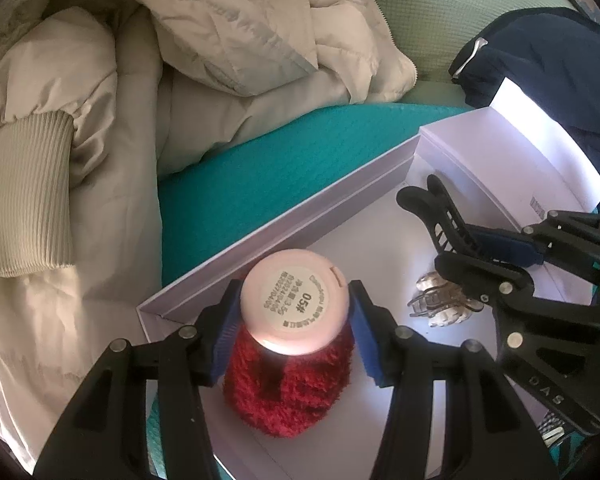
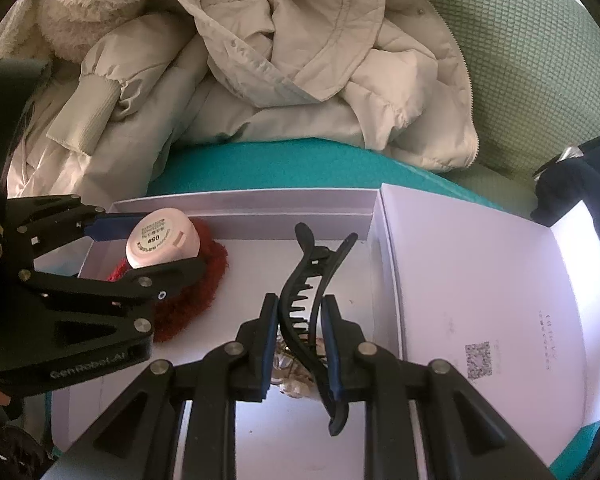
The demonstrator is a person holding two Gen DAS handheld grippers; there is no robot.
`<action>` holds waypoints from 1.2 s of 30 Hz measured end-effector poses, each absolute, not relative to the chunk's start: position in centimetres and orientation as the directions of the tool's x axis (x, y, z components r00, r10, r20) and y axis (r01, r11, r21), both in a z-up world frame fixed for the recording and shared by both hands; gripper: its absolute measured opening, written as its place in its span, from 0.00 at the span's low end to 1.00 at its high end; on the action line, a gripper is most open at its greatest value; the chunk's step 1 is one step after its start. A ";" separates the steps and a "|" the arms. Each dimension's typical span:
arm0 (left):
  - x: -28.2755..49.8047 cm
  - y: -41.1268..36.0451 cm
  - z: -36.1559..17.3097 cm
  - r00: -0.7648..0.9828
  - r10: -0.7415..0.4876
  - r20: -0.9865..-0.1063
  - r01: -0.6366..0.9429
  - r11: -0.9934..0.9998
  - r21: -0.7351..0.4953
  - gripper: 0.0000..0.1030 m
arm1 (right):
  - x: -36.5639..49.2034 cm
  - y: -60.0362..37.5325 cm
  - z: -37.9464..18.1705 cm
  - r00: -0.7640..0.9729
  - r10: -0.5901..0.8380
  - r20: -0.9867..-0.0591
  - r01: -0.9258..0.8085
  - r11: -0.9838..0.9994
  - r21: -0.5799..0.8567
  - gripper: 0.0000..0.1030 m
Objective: Organize objects
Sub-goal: 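Set the compact on the red scrunchie with the left tool while the right tool drops the black clip, then withdraw both tools from the box toward the items on the mat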
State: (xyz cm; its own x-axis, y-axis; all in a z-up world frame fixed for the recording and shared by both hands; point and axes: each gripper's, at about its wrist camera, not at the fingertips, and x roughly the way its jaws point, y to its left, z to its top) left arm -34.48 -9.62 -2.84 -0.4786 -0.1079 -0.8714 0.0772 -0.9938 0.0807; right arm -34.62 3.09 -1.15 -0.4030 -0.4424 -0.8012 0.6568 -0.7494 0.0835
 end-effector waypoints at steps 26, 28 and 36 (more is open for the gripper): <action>-28.7 -7.9 4.2 -0.555 -0.181 -0.812 0.134 -0.983 0.128 0.68 | -29.9 6.5 5.5 -0.527 -0.404 -0.748 0.609 -0.793 -0.001 0.48; -28.0 -7.6 4.9 -0.564 -0.181 -0.806 0.138 -0.983 0.124 0.69 | -29.4 6.9 6.2 -0.541 -0.402 -0.739 0.608 -0.794 -0.013 0.49; -25.4 -6.4 7.4 -0.587 -0.198 -0.785 0.142 -0.980 0.142 0.70 | -26.5 8.4 8.9 -0.583 -0.403 -0.706 0.604 -0.796 -0.044 0.50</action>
